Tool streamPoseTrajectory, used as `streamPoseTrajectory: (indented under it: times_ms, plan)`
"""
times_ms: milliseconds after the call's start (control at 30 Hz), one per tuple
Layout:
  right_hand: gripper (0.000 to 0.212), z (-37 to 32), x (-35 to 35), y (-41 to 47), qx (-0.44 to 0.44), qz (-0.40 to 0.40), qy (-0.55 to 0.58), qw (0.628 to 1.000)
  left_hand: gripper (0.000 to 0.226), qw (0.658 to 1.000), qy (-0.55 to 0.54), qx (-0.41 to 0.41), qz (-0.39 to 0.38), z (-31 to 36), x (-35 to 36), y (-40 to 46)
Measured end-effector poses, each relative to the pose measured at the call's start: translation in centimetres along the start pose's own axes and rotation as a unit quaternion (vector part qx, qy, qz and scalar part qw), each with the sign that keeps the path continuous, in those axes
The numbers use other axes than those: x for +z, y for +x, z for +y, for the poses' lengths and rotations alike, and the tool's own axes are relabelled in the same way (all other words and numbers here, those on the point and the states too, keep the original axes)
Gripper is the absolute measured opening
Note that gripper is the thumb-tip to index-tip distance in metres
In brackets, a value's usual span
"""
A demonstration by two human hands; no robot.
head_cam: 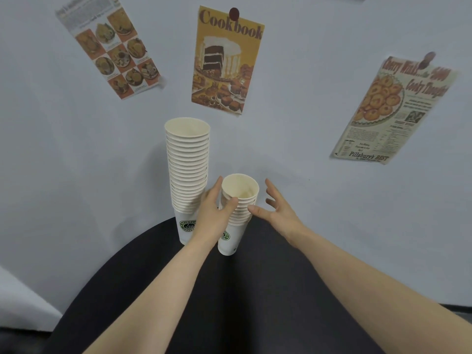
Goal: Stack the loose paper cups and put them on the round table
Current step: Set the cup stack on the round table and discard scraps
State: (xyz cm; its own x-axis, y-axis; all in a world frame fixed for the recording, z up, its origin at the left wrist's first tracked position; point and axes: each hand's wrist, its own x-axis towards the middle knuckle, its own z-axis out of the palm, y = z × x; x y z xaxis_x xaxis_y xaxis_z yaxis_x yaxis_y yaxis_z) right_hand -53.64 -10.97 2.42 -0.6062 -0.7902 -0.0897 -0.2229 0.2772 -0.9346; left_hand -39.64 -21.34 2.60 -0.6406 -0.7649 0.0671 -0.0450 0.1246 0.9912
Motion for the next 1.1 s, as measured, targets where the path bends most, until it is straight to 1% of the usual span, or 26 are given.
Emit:
streamPoseTrajectory:
  times_ms: [100, 133, 167, 200, 233, 267, 300, 333, 367, 400, 433, 500, 600, 667, 767, 833, 933, 1033, 1100]
  plan:
    - [0.076, -1.4, -2.8, -2.2, 0.013, -0.014, -0.152, 0.988, 0.066, 0.989, 0.146, 0.026, -0.001, 1.4, 0.2, -2.0]
    - [0.071, -2.0, -4.1, -3.1, 0.028, -0.034, -0.219, 0.975, 0.062, 0.976, 0.213, 0.034, -0.015, 2.1, 0.4, -2.7]
    - [0.069, -2.7, -5.4, -4.2, 0.053, -0.066, -0.288, 0.954, 0.057, 0.958, 0.282, 0.041, -0.040, 3.0, 0.7, -3.3]
    - [0.067, -3.4, -6.6, -5.4, 0.088, -0.103, -0.358, 0.924, 0.051, 0.933, 0.349, 0.049, -0.075, 4.1, 1.1, -4.0]
    - [0.067, -4.2, -7.9, -6.8, 0.124, -0.135, -0.422, 0.888, 0.046, 0.899, 0.417, 0.061, -0.116, 5.2, 1.5, -4.7]
    - [0.067, -4.9, -9.0, -8.3, 0.155, -0.155, -0.475, 0.852, 0.044, 0.857, 0.484, 0.076, -0.162, 6.4, 2.1, -5.4]
    - [0.067, -5.6, -10.0, -10.0, 0.179, -0.163, -0.511, 0.824, 0.044, 0.809, 0.542, 0.091, -0.209, 7.5, 2.8, -6.3]
    - [0.066, -6.2, -10.9, -11.8, 0.194, -0.160, -0.532, 0.809, 0.046, 0.764, 0.584, 0.101, -0.254, 8.6, 3.5, -7.3]
    - [0.065, -6.6, -11.7, -13.7, 0.201, -0.149, -0.540, 0.804, 0.048, 0.730, 0.609, 0.105, -0.291, 9.5, 4.3, -8.4]
    - [0.063, -6.8, -12.5, -15.8, 0.206, -0.136, -0.539, 0.805, 0.050, 0.707, 0.623, 0.106, -0.317, 10.3, 5.3, -9.6]
    - [0.061, -6.9, -13.2, -17.9, 0.210, -0.124, -0.534, 0.809, 0.051, 0.692, 0.631, 0.108, -0.334, 11.0, 6.3, -10.8]
    - [0.060, -6.7, -14.7, -22.4, 0.226, -0.101, -0.518, 0.819, 0.051, 0.676, 0.634, 0.129, -0.352, 12.5, 8.7, -13.5]
    - [0.062, -5.8, -16.8, -30.2, 0.249, -0.061, -0.497, 0.829, 0.050, 0.668, 0.610, 0.187, -0.383, 15.0, 12.6, -18.4]
    - [0.063, -5.4, -18.3, -36.3, 0.269, -0.032, -0.487, 0.830, 0.049, 0.664, 0.581, 0.230, -0.411, 17.0, 15.4, -22.3]
    - [0.063, -5.3, -20.4, -46.6, 0.311, 0.003, -0.494, 0.812, 0.049, 0.647, 0.542, 0.301, -0.444, 20.5, 20.1, -29.4]
    - [0.064, -5.4, -21.7, -54.1, 0.347, 0.033, -0.493, 0.797, 0.047, 0.628, 0.514, 0.355, -0.465, 22.6, 23.4, -35.3]
    - [0.067, -5.7, -23.1, -65.8, 0.403, 0.087, -0.471, 0.780, 0.048, 0.590, 0.458, 0.423, -0.512, 24.8, 27.9, -45.3]
    - [0.067, -5.7, -23.2, -77.5, 0.462, 0.139, -0.438, 0.759, 0.055, 0.545, 0.406, 0.461, -0.571, 26.2, 31.3, -55.2]
    - [0.066, -5.7, -22.7, -84.8, 0.504, 0.178, -0.405, 0.742, 0.056, 0.520, 0.385, 0.484, -0.589, 26.9, 33.0, -61.4]
